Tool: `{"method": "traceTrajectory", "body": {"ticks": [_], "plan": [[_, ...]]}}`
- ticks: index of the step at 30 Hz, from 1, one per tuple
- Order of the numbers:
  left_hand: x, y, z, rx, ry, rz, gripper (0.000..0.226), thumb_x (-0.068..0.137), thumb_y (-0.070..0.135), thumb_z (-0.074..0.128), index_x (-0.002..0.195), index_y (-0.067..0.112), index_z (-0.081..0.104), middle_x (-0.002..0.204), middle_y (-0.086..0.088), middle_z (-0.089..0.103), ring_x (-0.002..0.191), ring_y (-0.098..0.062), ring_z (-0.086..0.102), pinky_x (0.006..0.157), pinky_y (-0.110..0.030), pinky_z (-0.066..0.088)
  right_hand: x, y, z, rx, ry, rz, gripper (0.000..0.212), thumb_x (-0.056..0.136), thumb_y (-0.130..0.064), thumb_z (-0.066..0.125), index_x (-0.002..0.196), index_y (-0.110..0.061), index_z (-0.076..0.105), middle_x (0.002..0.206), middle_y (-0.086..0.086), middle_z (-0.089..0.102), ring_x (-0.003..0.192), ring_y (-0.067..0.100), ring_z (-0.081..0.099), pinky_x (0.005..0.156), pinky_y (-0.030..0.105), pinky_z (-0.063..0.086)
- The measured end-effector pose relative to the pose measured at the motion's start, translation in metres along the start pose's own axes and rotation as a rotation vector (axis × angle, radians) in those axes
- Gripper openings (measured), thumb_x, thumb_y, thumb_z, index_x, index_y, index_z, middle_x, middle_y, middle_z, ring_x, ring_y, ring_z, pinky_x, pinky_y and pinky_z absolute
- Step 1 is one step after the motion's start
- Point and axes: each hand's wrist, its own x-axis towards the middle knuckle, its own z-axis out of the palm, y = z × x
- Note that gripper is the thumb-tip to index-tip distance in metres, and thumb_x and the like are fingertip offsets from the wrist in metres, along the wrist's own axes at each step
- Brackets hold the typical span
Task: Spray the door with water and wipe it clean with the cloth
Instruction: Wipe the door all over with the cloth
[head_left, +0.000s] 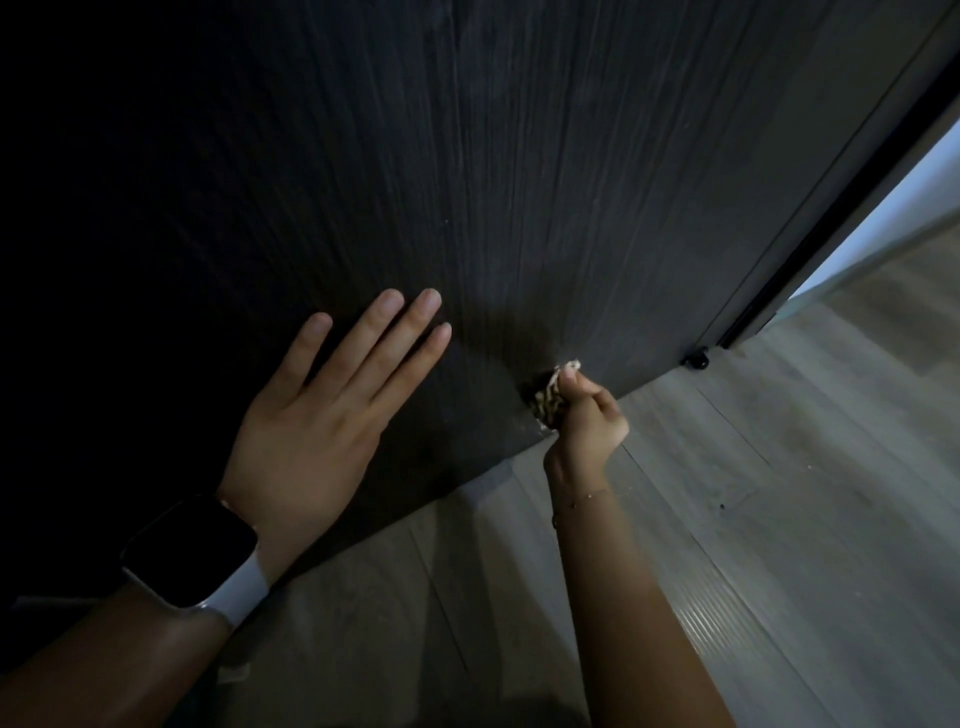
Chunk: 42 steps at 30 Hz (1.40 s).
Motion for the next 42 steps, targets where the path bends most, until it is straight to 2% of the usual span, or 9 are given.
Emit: {"method": "traceTrajectory", "body": {"ticks": [2,5,16,23,26,30,35,38,42], "plan": [[0.001,0.0,0.0,-0.021,0.007,-0.006,0.075,0.094,0.032,0.038,0.159,0.017,0.001,0.165,-0.01,-0.012,0.151,-0.029,-0.014,0.119,-0.049,-0.015,0.0,0.0,0.001,-0.008,-0.01,-0.049,0.012,0.084,-0.002,0.071,0.092,0.006,0.067,0.081,0.008,0.069,0.074,0.013,0.068,0.064,0.022,0.056],[0.001,-0.001,-0.001,-0.017,0.007,-0.01,0.075,0.094,0.031,0.038,0.159,0.017,0.002,0.165,-0.01,-0.01,0.151,-0.029,-0.012,0.119,-0.049,-0.016,0.005,-0.001,0.0,-0.025,0.032,-0.002,0.006,0.085,0.001,0.069,0.08,0.001,0.065,0.078,0.008,0.066,0.075,0.016,0.065,0.069,0.028,0.054],[0.001,-0.001,-0.002,-0.079,0.009,-0.023,0.075,0.094,0.029,0.04,0.159,0.017,0.004,0.166,-0.008,-0.009,0.152,-0.026,-0.011,0.119,-0.047,-0.017,0.004,-0.008,0.001,0.024,0.055,0.032,0.009,0.085,0.0,0.069,0.078,-0.004,0.065,0.08,0.006,0.068,0.077,0.016,0.066,0.056,0.017,0.053],[0.003,-0.003,-0.006,-0.116,-0.01,-0.021,0.086,0.09,0.034,0.052,0.159,0.016,0.004,0.165,-0.009,-0.012,0.151,-0.027,-0.014,0.119,-0.048,-0.017,0.0,-0.006,0.005,-0.017,0.05,-0.009,0.005,0.085,-0.002,0.071,0.082,-0.001,0.067,0.086,0.011,0.07,0.083,0.019,0.068,0.077,0.03,0.06],[0.002,-0.003,-0.006,-0.111,-0.022,-0.025,0.088,0.089,0.034,0.055,0.159,0.016,0.005,0.165,-0.009,-0.01,0.151,-0.027,-0.013,0.119,-0.048,-0.016,0.0,-0.006,0.003,0.006,0.058,0.065,0.008,0.086,0.0,0.069,0.08,-0.003,0.065,0.08,0.006,0.067,0.076,0.016,0.065,0.056,0.017,0.055],[0.001,-0.002,-0.005,-0.12,-0.012,-0.024,0.086,0.091,0.032,0.055,0.159,0.017,0.004,0.165,-0.008,-0.011,0.151,-0.026,-0.013,0.119,-0.047,-0.016,-0.011,-0.002,0.007,-0.027,0.015,-0.013,0.009,0.085,-0.002,0.071,0.09,0.003,0.067,0.087,0.011,0.069,0.083,0.018,0.067,0.073,0.027,0.06],[-0.001,-0.002,-0.003,-0.098,-0.011,-0.023,0.076,0.093,0.027,0.041,0.159,0.016,0.003,0.165,-0.01,-0.011,0.151,-0.028,-0.013,0.119,-0.048,-0.016,-0.003,-0.001,0.002,0.008,0.065,0.095,0.008,0.086,0.001,0.069,0.093,0.003,0.067,0.082,0.007,0.067,0.085,0.021,0.065,0.048,0.012,0.05],[-0.001,-0.001,-0.006,-0.084,-0.013,-0.029,0.078,0.093,0.025,0.044,0.159,0.016,0.002,0.165,-0.011,-0.013,0.151,-0.029,-0.015,0.119,-0.049,-0.015,-0.012,-0.004,0.001,-0.003,0.002,0.103,0.005,0.086,0.0,0.069,0.082,-0.002,0.067,0.077,0.003,0.067,0.072,0.013,0.066,0.048,0.014,0.05],[0.0,-0.006,-0.013,-0.159,-0.062,-0.044,0.091,0.089,0.029,0.059,0.159,0.015,0.001,0.164,-0.011,-0.014,0.151,-0.029,-0.014,0.119,-0.049,-0.014,-0.032,-0.021,-0.006,-0.005,-0.244,0.134,0.006,0.086,-0.005,0.068,0.081,-0.009,0.068,0.085,0.006,0.07,0.08,0.018,0.067,0.073,0.031,0.057]]}}
